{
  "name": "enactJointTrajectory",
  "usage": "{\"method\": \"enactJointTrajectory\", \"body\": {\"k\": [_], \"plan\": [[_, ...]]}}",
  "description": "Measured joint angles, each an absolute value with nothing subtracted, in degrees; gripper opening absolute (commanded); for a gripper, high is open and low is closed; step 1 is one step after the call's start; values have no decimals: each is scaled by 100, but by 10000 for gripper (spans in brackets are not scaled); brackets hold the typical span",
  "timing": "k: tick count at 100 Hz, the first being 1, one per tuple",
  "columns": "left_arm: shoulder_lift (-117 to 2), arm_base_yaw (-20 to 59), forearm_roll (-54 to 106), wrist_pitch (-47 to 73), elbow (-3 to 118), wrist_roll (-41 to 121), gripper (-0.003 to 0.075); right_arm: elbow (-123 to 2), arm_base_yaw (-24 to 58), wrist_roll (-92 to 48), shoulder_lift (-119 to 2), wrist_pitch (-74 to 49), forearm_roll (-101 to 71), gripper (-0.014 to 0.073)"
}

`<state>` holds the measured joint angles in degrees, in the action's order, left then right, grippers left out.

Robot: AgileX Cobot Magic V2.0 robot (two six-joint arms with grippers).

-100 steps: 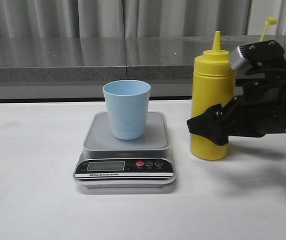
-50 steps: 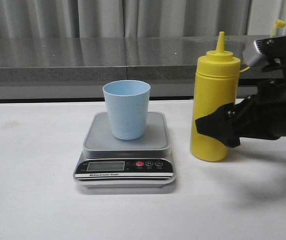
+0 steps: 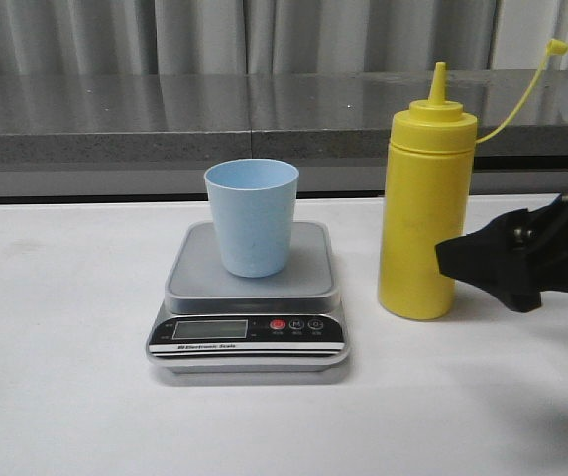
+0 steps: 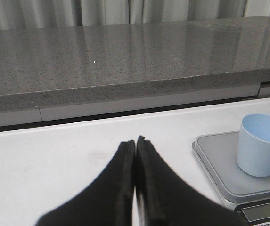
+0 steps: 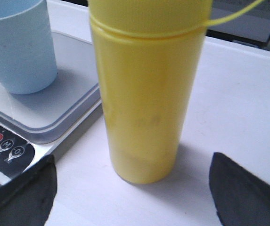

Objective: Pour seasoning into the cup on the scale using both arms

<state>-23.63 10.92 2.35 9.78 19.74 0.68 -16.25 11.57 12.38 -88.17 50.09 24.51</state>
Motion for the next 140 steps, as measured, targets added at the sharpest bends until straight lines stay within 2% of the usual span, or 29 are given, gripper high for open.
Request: {"method": "enactJointTrajectory", "body": {"k": [14, 40, 76, 127, 134, 140], "plan": [[-2363, 1092, 235, 978, 1974, 68, -20, -1465, 1157, 1210, -8254, 4708, 2153, 647], [-2363, 1092, 235, 978, 1974, 68, -20, -1439, 1157, 1197, -6721, 3351, 1762, 647], [-2363, 1092, 235, 978, 1974, 68, -20, -1866, 1157, 1197, -4554, 729, 1367, 647], [-2363, 1092, 235, 978, 1974, 68, -20, -2666, 1157, 1188, -2844, -1786, 1067, 642], [-2363, 1092, 235, 978, 1974, 68, -20, -2701, 1157, 1188, -2731, -1983, 1058, 600], [-2363, 1092, 235, 978, 1974, 68, -20, -2699, 1157, 1188, -2678, -2109, 1058, 517]]}}
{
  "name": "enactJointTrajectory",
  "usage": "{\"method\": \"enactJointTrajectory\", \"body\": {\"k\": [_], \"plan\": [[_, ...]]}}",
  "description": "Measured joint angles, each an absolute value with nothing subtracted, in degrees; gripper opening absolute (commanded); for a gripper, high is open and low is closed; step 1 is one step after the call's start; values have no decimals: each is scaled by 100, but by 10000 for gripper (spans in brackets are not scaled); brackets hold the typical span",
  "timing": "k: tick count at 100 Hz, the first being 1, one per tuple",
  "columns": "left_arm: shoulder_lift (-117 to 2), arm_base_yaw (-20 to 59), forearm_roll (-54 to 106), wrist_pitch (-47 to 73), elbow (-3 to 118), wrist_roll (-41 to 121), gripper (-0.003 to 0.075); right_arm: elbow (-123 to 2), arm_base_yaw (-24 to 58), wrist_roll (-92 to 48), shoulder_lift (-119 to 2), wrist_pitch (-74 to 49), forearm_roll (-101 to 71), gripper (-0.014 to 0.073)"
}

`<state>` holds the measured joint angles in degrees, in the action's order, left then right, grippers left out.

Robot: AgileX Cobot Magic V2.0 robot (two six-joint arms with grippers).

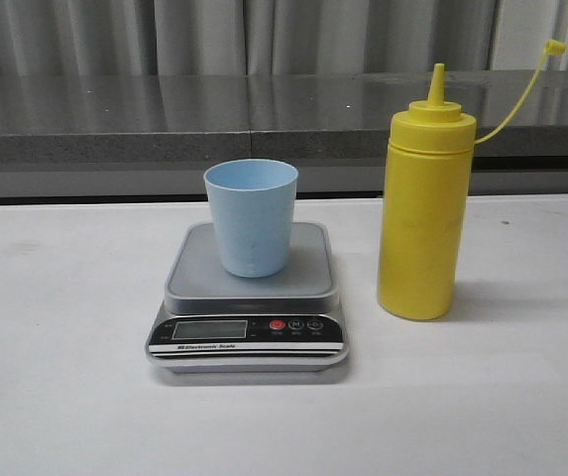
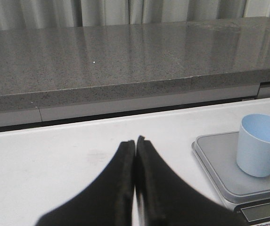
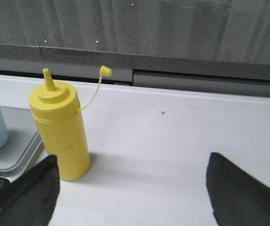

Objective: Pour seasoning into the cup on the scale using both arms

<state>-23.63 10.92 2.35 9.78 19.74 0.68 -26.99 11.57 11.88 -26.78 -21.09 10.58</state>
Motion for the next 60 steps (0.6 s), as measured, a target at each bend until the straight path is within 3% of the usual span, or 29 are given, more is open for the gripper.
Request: {"method": "enactJointTrajectory", "body": {"k": [26, 60], "plan": [[-2363, 1092, 235, 978, 1974, 68, -20, -2699, 1157, 1188, -2676, -2333, 1045, -66], [-2363, 1092, 235, 978, 1974, 68, -20, -2699, 1157, 1188, -2676, -2333, 1045, -68]]}}
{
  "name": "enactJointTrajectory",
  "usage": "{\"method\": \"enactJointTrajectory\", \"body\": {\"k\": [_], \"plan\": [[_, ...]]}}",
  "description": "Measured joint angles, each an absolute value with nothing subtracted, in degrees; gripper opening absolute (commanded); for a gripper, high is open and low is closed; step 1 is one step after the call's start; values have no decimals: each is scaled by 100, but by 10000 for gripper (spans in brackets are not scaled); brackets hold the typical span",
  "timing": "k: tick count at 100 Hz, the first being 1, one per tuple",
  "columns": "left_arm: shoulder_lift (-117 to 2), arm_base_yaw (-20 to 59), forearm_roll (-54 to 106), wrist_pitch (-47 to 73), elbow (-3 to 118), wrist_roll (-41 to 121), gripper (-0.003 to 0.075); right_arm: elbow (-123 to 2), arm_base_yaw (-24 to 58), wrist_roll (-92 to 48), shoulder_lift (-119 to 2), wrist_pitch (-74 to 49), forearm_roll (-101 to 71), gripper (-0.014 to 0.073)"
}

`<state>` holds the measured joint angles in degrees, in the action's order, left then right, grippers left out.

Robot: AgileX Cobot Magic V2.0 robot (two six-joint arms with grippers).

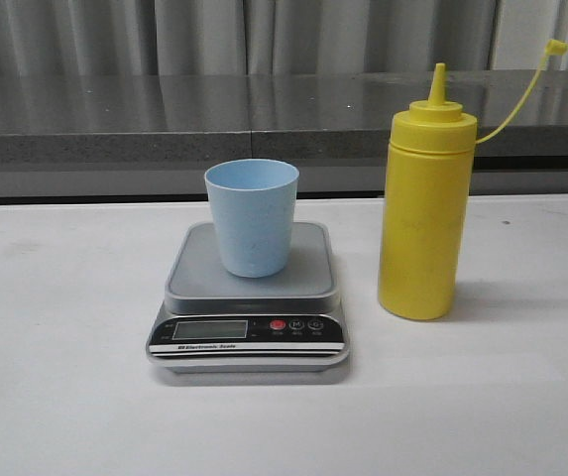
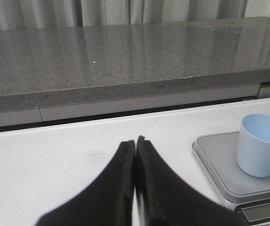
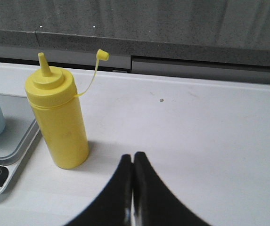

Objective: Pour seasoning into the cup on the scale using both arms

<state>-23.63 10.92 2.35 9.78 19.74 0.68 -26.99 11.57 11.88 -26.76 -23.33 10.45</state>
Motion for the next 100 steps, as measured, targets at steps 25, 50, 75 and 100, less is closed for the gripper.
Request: {"method": "enactJointTrajectory", "body": {"k": [25, 50, 75, 100], "plan": [[-2363, 1092, 235, 978, 1974, 68, -20, -2699, 1157, 1184, -2676, -2333, 1045, -68], [-2363, 972, 235, 978, 1974, 68, -20, -2699, 1157, 1184, -2676, -2333, 1045, -68], [-2363, 960, 235, 978, 1974, 68, -20, -2699, 1157, 1184, -2357, -2392, 1045, -68], [-2363, 960, 235, 978, 1974, 68, -20, -2474, 1133, 488, -1275, -2415, 1011, -68]]}}
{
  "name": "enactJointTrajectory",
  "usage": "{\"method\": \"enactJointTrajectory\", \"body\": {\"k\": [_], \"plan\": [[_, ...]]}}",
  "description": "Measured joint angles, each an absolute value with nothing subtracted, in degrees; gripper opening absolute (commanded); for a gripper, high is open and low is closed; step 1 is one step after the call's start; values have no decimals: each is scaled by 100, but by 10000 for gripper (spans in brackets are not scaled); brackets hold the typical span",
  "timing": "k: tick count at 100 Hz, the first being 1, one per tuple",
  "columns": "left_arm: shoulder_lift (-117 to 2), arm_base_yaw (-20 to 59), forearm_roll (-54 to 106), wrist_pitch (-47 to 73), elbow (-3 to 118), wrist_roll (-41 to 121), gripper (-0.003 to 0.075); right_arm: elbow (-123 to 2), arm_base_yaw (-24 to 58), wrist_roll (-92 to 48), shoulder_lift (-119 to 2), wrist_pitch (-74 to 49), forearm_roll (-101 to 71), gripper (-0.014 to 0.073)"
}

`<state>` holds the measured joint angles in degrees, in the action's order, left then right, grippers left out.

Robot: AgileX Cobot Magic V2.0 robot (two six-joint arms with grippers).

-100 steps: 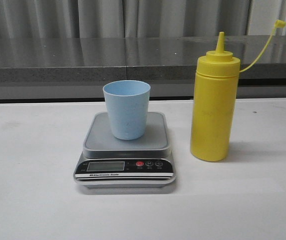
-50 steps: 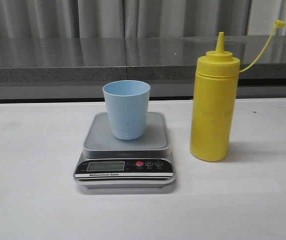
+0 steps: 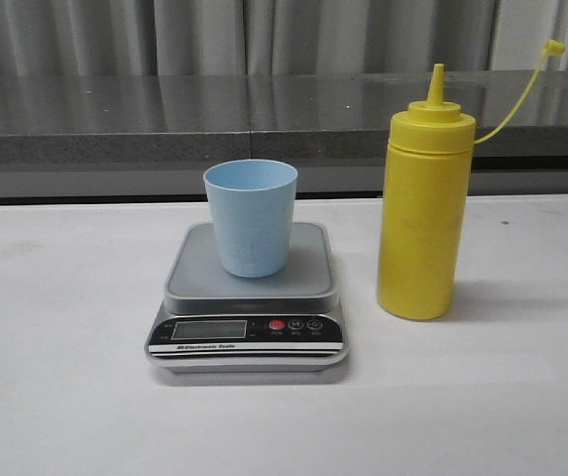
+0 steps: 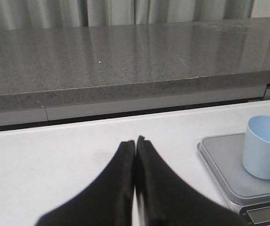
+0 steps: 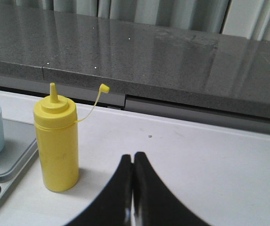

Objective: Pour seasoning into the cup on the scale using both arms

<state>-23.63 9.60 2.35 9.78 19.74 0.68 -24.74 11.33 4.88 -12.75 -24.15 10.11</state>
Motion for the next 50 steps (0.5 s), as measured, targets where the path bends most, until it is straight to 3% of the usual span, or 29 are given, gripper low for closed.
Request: {"method": "enactJointTrajectory", "body": {"k": [30, 50], "plan": [[-2363, 960, 235, 978, 1974, 68, -20, -1343, 333, -306, -39, -2326, 0, -68], [-2363, 960, 235, 975, 1974, 68, -20, -711, -197, -726, 62, -1910, -510, -68]]}}
